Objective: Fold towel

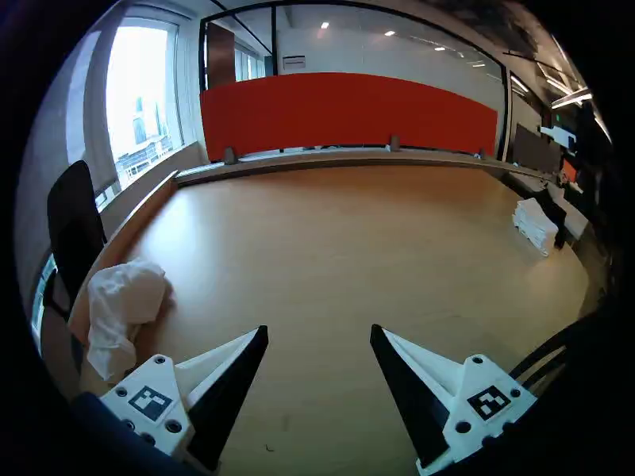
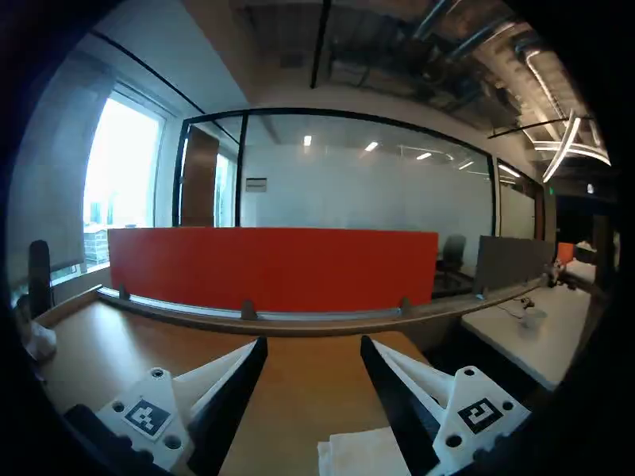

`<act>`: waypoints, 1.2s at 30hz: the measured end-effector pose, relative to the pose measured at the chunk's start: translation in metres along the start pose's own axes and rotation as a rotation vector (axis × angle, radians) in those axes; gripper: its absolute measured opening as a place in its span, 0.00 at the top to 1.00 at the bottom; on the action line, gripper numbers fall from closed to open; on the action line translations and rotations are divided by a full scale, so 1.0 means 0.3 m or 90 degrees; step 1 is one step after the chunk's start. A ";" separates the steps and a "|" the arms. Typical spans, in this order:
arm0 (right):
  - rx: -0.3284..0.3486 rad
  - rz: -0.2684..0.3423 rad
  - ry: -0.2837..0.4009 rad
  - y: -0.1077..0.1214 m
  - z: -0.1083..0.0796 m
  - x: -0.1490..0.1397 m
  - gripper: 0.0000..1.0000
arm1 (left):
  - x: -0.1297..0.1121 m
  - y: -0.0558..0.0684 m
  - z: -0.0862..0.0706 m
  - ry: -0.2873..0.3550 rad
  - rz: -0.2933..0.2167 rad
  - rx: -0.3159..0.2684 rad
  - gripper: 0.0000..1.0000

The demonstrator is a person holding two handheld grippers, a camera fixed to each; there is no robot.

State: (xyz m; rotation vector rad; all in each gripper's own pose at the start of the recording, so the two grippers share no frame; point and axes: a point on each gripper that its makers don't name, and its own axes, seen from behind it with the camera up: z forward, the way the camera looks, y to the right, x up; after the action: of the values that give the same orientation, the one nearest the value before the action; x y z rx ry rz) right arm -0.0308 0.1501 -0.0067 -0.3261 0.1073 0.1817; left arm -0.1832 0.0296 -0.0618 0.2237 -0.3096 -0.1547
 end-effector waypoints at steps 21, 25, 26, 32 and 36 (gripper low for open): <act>0.056 0.020 0.022 -0.259 -0.035 0.052 0.07 | 0.047 -0.017 -0.002 0.025 -0.013 0.000 0.04; 0.059 0.017 0.020 -0.276 -0.039 0.049 0.06 | 0.066 -0.019 0.001 0.035 -0.014 0.000 0.04; 0.060 0.015 0.019 -0.281 -0.040 0.048 0.06 | 0.073 -0.020 0.002 0.039 -0.015 0.000 0.04; 0.069 0.013 0.010 -0.319 -0.051 0.039 0.06 | 0.123 -0.030 0.008 0.067 -0.021 0.005 0.04; 0.077 0.021 0.005 -0.345 -0.060 0.033 0.06 | 0.173 -0.043 0.014 0.092 -0.026 0.009 0.04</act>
State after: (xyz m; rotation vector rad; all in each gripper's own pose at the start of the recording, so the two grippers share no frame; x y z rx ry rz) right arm -0.0024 0.0495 0.0070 -0.2051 0.1316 0.2057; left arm -0.1370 0.0068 -0.0463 0.2538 -0.1620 -0.1754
